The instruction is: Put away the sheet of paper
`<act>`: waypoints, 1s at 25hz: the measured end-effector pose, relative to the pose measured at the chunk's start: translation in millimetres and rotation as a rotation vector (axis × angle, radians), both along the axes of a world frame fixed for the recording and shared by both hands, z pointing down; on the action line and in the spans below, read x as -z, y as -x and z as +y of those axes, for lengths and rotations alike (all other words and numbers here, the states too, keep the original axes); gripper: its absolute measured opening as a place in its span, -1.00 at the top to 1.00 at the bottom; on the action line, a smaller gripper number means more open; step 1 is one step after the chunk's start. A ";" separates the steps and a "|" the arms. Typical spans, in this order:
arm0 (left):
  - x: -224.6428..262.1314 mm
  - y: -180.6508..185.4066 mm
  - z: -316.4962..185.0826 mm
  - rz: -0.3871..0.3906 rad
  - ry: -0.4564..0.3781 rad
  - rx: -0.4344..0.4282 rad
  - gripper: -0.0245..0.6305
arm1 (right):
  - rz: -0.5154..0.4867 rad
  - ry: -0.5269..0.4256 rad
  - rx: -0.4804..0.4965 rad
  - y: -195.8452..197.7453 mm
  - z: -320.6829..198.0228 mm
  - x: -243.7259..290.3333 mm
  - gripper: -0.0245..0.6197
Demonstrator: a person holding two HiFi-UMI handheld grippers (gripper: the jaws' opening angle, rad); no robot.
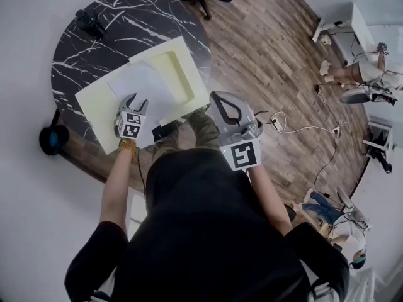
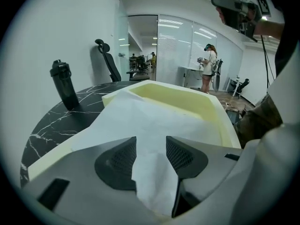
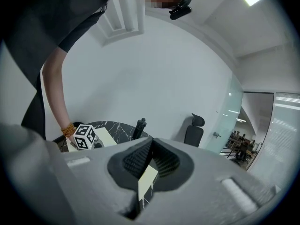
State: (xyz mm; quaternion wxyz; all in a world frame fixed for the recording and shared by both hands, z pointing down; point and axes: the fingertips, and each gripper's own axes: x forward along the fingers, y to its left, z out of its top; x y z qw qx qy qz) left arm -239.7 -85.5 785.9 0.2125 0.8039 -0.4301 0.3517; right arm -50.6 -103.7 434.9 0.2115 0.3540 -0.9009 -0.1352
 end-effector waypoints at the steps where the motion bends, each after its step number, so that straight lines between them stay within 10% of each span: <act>1: -3.8 -5.0 -2.4 -0.002 0.011 -0.020 0.28 | 0.004 -0.004 0.001 -0.9 0.5 0.0 0.93; 25: -30.9 -64.7 -25.0 -0.001 0.189 -0.189 0.32 | -0.022 0.005 -0.103 -34.7 -4.0 1.5 0.93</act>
